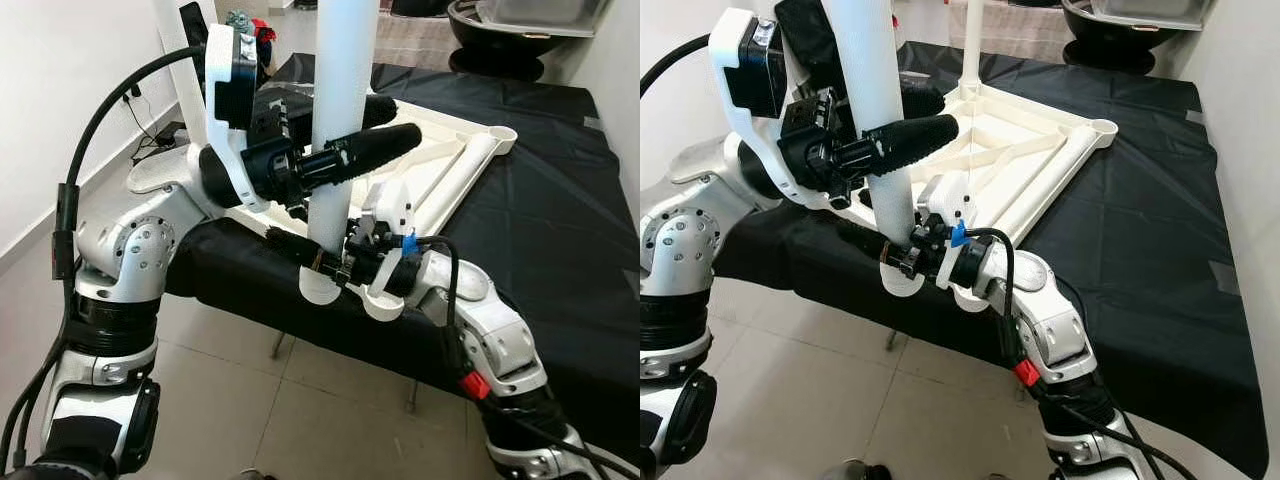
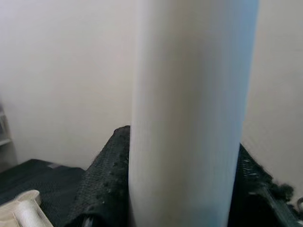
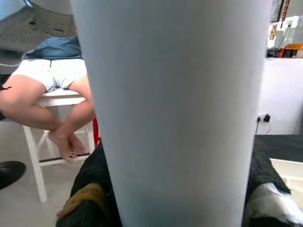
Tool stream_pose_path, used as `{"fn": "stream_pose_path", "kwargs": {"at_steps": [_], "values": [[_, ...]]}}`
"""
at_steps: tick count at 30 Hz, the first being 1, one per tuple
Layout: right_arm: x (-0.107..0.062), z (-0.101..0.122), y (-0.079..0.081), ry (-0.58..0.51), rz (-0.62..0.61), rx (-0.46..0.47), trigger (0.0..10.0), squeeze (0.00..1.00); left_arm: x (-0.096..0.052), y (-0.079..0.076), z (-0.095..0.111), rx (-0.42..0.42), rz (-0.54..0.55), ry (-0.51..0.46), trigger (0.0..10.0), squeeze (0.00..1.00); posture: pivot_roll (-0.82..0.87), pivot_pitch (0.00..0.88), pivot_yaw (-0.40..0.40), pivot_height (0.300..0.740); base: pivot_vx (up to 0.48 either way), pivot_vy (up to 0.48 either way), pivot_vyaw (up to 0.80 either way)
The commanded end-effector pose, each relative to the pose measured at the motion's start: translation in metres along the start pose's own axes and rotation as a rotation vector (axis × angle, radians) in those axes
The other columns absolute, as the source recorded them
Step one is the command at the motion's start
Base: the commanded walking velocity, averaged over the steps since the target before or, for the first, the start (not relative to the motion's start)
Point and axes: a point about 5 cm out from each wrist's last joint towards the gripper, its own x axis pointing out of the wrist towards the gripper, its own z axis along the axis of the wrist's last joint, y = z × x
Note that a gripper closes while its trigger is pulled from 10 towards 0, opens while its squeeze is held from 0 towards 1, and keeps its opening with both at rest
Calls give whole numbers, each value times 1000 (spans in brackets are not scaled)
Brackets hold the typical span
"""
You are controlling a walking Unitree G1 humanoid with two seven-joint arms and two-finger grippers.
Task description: Building children table
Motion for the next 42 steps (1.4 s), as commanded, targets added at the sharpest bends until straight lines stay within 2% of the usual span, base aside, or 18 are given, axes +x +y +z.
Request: {"fn": "stream_pose_path", "kwargs": {"at_steps": [1,2,4,5,14,16,20,22,24,27,29,31,33,36,37,38,39,42], "values": [[-1,4,-11,-16,-75,-16,3137,0,8,-4,-4,-44,-45,-17,10000,1000,-72,80,-11,740,0,0,0],[-2,4,-12,-12,-76,-21,9020,0,8,-2,-4,-41,-33,-12,10000,1000,-71,82,-14,740,0,0,0],[-2,4,-12,-9,-76,-23,9020,0,7,-1,-4,-39,-27,-8,10000,1000,-71,82,-14,740,0,0,0],[-2,4,-13,-2,-76,-25,10000,0,7,0,-4,-36,-22,-8,10000,1000,-69,83,-15,740,0,0,0],[-4,-4,-23,64,-128,-54,10000,0,4,9,0,-6,50,-38,10000,1000,-68,86,-18,740,0,0,0],[-9,-11,-39,129,-228,-80,10000,0,-1,20,11,24,141,-111,10000,1000,-63,97,-24,740,0,0,0],[-12,-14,-45,153,-272,-89,10000,0,-3,24,17,35,175,-140,10000,1000,-60,99,-25,740,0,0,0],[-24,-13,-71,193,-417,-128,10000,0,-15,37,34,65,284,-206,10000,1000,-46,120,-32,740,0,0,0],[-28,-10,-80,198,-465,-141,10000,0,-21,41,39,70,321,-220,10000,1000,-45,122,-33,740,0,0,0],[-40,-3,-97,202,-553,-162,10000,0,-30,48,41,68,388,-213,10000,1000,-36,136,-36,740,0,0,0],[-40,-3,-97,202,-553,-162,10000,0,-30,48,41,68,388,-213,10000,1000,-36,136,-36,740,0,0,0],[-52,6,-112,197,-625,-179,10000,0,-35,52,37,41,434,-185,10000,1000,-31,150,-36,740,0,0,0],[-52,6,-112,197,-625,-179,10000,0,-35,52,37,41,434,-185,10000,1000,-31,150,-36,740,0,0,0],[-59,14,-120,180,-656,-182,10000,0,-39,55,30,15,458,-141,10000,1000,-29,162,-36,740,0,0,0],[-66,27,-127,131,-656,-172,10000,0,-41,56,14,-24,473,-26,10000,1000,-34,176,-33,740,0,0,0],[-66,27,-127,131,-656,-172,10000,0,-41,56,14,-24,473,-26,10000,1000,-34,176,-33,740,0,0,0],[-72,45,-124,54,-536,-148,10000,0,-76,8,-16,-74,492,145,10000,0,-38,201,-28,740,0,0,0],[-72,45,-124,54,-536,-148,10000,0,-76,8,-16,-74,492,145,10000,0,-38,201,-28,740,0,0,0]]}}
